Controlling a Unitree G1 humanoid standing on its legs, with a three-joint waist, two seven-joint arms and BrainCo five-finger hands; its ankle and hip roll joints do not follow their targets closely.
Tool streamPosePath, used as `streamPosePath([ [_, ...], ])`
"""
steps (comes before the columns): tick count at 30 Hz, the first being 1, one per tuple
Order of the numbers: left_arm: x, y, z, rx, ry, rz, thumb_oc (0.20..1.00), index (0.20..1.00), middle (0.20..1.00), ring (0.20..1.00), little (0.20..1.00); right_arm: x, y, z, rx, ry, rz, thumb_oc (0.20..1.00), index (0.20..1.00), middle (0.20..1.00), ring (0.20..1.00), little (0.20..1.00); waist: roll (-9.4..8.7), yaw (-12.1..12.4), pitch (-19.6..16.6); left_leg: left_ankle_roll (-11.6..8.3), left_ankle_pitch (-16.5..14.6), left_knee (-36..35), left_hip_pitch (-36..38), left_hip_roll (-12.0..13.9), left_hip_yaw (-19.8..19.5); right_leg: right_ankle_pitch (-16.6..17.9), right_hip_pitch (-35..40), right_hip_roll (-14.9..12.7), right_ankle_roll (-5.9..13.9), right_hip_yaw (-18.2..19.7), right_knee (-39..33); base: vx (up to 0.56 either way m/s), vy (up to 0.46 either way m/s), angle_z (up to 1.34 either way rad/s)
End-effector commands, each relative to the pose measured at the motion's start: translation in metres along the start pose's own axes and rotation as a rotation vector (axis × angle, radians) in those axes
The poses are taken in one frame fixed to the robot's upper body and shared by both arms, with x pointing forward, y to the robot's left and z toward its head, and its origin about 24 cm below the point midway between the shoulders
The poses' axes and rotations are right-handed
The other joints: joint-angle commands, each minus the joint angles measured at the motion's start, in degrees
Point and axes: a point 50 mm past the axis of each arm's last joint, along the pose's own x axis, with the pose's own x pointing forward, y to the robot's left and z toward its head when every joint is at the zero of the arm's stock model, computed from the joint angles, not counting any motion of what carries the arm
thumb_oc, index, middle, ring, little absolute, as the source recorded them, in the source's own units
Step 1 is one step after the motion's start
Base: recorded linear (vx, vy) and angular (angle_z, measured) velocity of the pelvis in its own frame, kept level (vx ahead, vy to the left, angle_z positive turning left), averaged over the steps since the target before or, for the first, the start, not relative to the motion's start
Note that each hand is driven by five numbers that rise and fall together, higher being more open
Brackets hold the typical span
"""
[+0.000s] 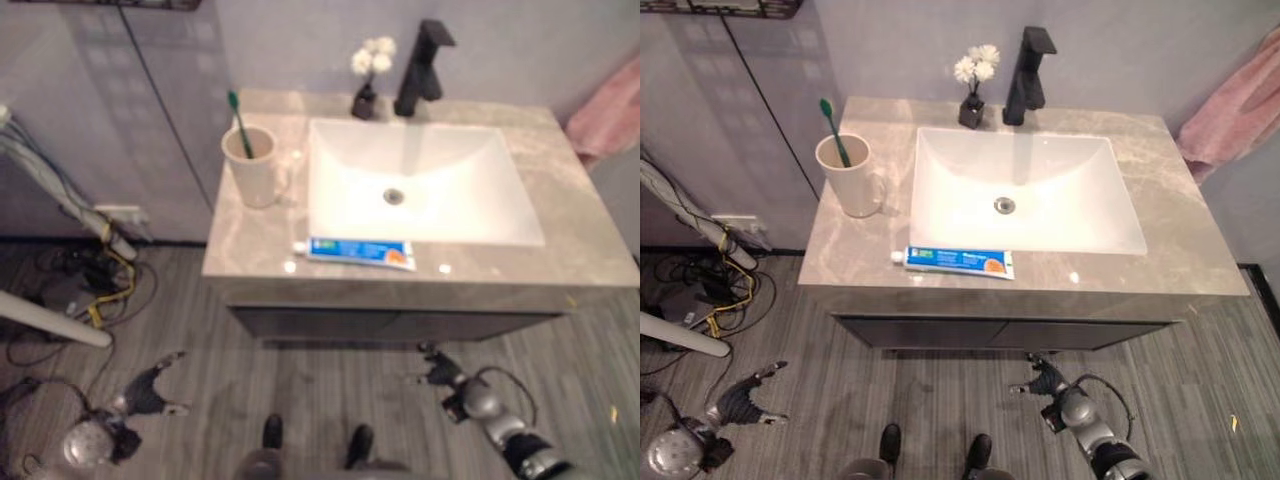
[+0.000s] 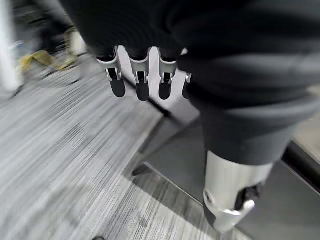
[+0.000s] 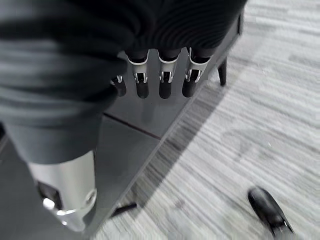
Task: Put brush and paste in cup on sink, flatten towel.
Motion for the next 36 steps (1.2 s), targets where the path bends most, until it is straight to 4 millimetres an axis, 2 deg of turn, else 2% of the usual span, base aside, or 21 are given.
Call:
streamPosePath([
  [1, -0.015, 0.024, 0.044, 0.027, -0.209, -0.100, 1.000, 1.000, 1.000, 1.000, 1.000, -0.004, -0.017, -0.022, -0.046, 0.106, -0.018, 1.000, 1.000, 1.000, 1.000, 1.000, 2.23, 0.6, -1.4, 0.84, -1.8, 0.6, -0.6, 2.6, -1.2, -0.2, -0.1, -3.0, 5.99, -3.6, 2.2, -0.01, 0.018, 0.04],
  [2, -0.016, 0.025, 0.043, 0.027, -0.206, -0.099, 1.000, 1.000, 1.000, 1.000, 1.000, -0.003, -0.016, -0.021, -0.045, 0.104, -0.016, 1.000, 1.000, 1.000, 1.000, 1.000, 2.05, 0.4, -1.5, 0.87, -1.7, 0.6, -0.8, 2.6, -1.3, -0.1, -0.2, -3.1, 5.96, -3.7, 2.1, -0.01, 0.013, 0.10],
  [3, -0.023, 0.034, 0.059, 0.051, -0.259, -0.121, 1.000, 1.000, 1.000, 1.000, 1.000, -0.005, -0.015, -0.030, -0.029, 0.151, -0.015, 1.000, 1.000, 1.000, 1.000, 1.000, 2.31, 0.4, -1.6, 0.77, -1.5, 0.6, -1.1, 2.6, -1.5, 0.0, -0.2, -3.1, 5.98, -3.9, 2.0, -0.02, 0.005, 0.10],
  [4, -0.036, 0.045, 0.087, 0.089, -0.361, -0.177, 1.000, 1.000, 1.000, 1.000, 1.000, -0.010, -0.013, -0.048, -0.003, 0.245, -0.021, 1.000, 1.000, 1.000, 1.000, 1.000, 2.97, 0.9, -1.7, 0.48, -1.2, 0.6, -1.6, 2.6, -1.9, 0.1, -0.2, -3.2, 6.04, -4.5, 1.8, -0.02, 0.003, 0.09],
  [5, -0.038, 0.046, 0.087, 0.089, -0.357, -0.176, 1.000, 1.000, 1.000, 1.000, 1.000, -0.009, -0.011, -0.047, -0.003, 0.243, -0.017, 1.000, 1.000, 1.000, 1.000, 1.000, 2.76, 0.7, -1.8, 0.47, -1.2, 0.6, -1.7, 2.6, -1.9, 0.1, -0.3, -3.2, 6.04, -4.6, 1.7, -0.01, -0.005, 0.05],
  [7, -0.056, 0.063, 0.117, 0.123, -0.462, -0.198, 1.000, 1.000, 1.000, 1.000, 1.000, -0.019, -0.006, -0.071, 0.018, 0.372, -0.027, 1.000, 1.000, 1.000, 1.000, 1.000, 3.19, 1.4, -2.3, 0.27, -1.0, 0.6, -2.3, 2.5, -2.4, 0.7, 0.0, -3.2, 6.22, -5.4, 0.7, 0.00, -0.021, 0.12],
  [8, -0.057, 0.064, 0.117, 0.124, -0.459, -0.197, 1.000, 1.000, 1.000, 1.000, 1.000, -0.018, -0.005, -0.070, 0.018, 0.370, -0.024, 1.000, 1.000, 1.000, 1.000, 1.000, 3.03, 1.4, -2.3, 0.26, -1.0, 0.6, -2.3, 2.6, -2.4, 0.8, 0.0, -3.2, 6.21, -5.4, 0.6, 0.01, -0.035, 0.15],
  [9, -0.064, 0.075, 0.127, 0.126, -0.518, -0.144, 1.000, 1.000, 1.000, 1.000, 1.000, -0.026, -0.001, -0.083, 0.055, 0.429, -0.027, 1.000, 1.000, 1.000, 1.000, 1.000, 2.93, 1.8, -2.5, 0.11, -1.1, 0.6, -2.3, 2.5, -2.6, 1.1, 0.3, -3.2, 6.28, -5.6, -0.1, 0.02, -0.026, 0.11],
  [12, -0.072, 0.093, 0.149, 0.186, -0.629, -0.018, 1.000, 1.000, 1.000, 1.000, 1.000, -0.035, 0.003, -0.097, 0.091, 0.476, -0.030, 1.000, 1.000, 1.000, 1.000, 1.000, 2.90, 2.1, -2.7, -0.20, -1.1, 0.6, -2.3, 2.4, -2.7, 1.0, 0.1, -3.3, 6.38, -5.4, -0.1, 0.02, -0.025, 0.06],
  [13, -0.072, 0.093, 0.149, 0.187, -0.629, -0.018, 1.000, 1.000, 1.000, 1.000, 1.000, -0.035, 0.003, -0.097, 0.091, 0.475, -0.030, 1.000, 1.000, 1.000, 1.000, 1.000, 2.84, 2.0, -2.8, -0.16, -1.0, 0.6, -2.5, 2.4, -2.8, 1.1, 0.0, -3.3, 6.37, -5.5, -0.1, 0.02, -0.021, 0.06],
  [16, -0.072, 0.108, 0.157, 0.224, -0.683, 0.133, 1.000, 1.000, 1.000, 1.000, 1.000, -0.037, 0.008, -0.099, 0.121, 0.474, -0.033, 1.000, 1.000, 1.000, 1.000, 1.000, 2.81, 1.9, -3.1, -0.36, -1.0, 0.6, -2.8, 2.4, -2.5, 0.9, -0.6, -3.4, 6.31, -5.0, -0.1, 0.01, -0.008, -0.01],
  [17, -0.072, 0.117, 0.159, 0.268, -0.697, 0.232, 1.000, 1.000, 1.000, 1.000, 1.000, -0.036, 0.012, -0.098, 0.147, 0.462, -0.033, 1.000, 1.000, 1.000, 1.000, 1.000, 2.80, 1.4, -3.2, -0.41, -1.1, 0.6, -2.9, 2.5, -1.8, 0.9, -1.2, -3.5, 6.43, -4.0, -0.1, 0.02, -0.002, -0.13],
  [20, -0.066, 0.127, 0.159, 0.332, -0.691, 0.338, 1.000, 1.000, 1.000, 1.000, 1.000, -0.034, 0.018, -0.095, 0.162, 0.440, -0.019, 1.000, 1.000, 1.000, 1.000, 1.000, 2.63, 0.5, -3.3, -0.50, -1.5, 0.6, -3.1, 2.6, -0.3, 1.1, -2.5, -3.5, 6.56, -2.4, -0.1, 0.01, 0.005, -0.28],
  [24, -0.057, 0.129, 0.160, 0.339, -0.699, 0.374, 1.000, 1.000, 1.000, 1.000, 1.000, -0.036, 0.022, -0.097, 0.168, 0.438, -0.013, 1.000, 1.000, 1.000, 1.000, 1.000, 2.89, 0.0, -3.5, -0.53, -1.6, 0.6, -3.6, 2.6, 1.1, 1.4, -4.2, -3.6, 6.79, -0.7, -0.1, 0.01, 0.010, -0.32],
  [27, -0.044, 0.135, 0.160, 0.343, -0.691, 0.423, 1.000, 1.000, 1.000, 1.000, 1.000, -0.036, 0.025, -0.096, 0.200, 0.433, -0.025, 1.000, 1.000, 1.000, 1.000, 1.000, 3.26, -1.9, -3.3, -0.58, -1.4, 0.6, -5.2, 2.5, 2.6, 1.8, -6.9, -3.7, 6.88, 1.2, -0.1, 0.00, 0.003, -0.32],
  [33, -0.027, 0.134, 0.157, 0.284, -0.673, 0.415, 1.000, 1.000, 1.000, 1.000, 1.000, -0.043, 0.027, -0.105, 0.216, 0.467, -0.030, 1.000, 1.000, 1.000, 1.000, 1.000, 3.63, -3.0, -3.4, -0.53, -1.1, 0.6, -6.4, 2.5, 3.9, 2.2, -9.2, -3.8, 6.90, 2.7, -0.1, 0.02, -0.005, -0.28],
  [36, -0.012, 0.135, 0.153, 0.262, -0.642, 0.436, 1.000, 1.000, 1.000, 1.000, 1.000, -0.046, 0.030, -0.110, 0.227, 0.489, -0.031, 1.000, 1.000, 1.000, 1.000, 1.000, 3.93, -4.7, -3.3, -0.51, -1.0, 0.6, -7.5, 2.5, 4.8, 2.5, -11.1, -3.7, 6.90, 4.0, -0.1, 0.03, -0.017, -0.10],
])
